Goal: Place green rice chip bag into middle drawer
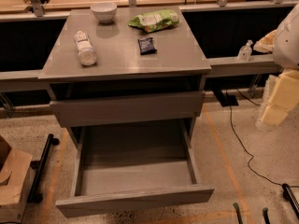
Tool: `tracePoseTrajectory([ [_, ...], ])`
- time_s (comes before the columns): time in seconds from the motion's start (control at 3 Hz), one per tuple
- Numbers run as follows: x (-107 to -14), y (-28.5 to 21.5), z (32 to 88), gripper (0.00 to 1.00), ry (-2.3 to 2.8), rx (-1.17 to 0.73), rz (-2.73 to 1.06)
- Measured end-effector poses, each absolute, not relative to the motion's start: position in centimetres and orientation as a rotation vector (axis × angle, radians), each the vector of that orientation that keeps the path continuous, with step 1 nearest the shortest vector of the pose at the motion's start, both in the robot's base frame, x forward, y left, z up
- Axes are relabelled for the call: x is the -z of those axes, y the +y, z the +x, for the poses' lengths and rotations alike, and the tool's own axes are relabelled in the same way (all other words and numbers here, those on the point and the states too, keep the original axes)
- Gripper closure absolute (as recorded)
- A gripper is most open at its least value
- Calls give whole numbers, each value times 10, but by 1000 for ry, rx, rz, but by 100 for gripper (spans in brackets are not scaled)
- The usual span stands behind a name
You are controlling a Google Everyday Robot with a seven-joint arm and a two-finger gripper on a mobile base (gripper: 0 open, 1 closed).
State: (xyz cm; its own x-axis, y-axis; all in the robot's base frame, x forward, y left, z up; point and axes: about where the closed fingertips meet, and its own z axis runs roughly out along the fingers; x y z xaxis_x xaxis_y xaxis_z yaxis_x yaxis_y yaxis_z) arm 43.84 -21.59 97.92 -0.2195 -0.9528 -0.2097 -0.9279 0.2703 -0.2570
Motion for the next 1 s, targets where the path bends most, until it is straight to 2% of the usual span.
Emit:
tracePoseTrajectory([
  [0.67,-981,-206,453,0,2154,64,-1662],
  [1.0,-986,-185,493,0,2024,64,-1634],
])
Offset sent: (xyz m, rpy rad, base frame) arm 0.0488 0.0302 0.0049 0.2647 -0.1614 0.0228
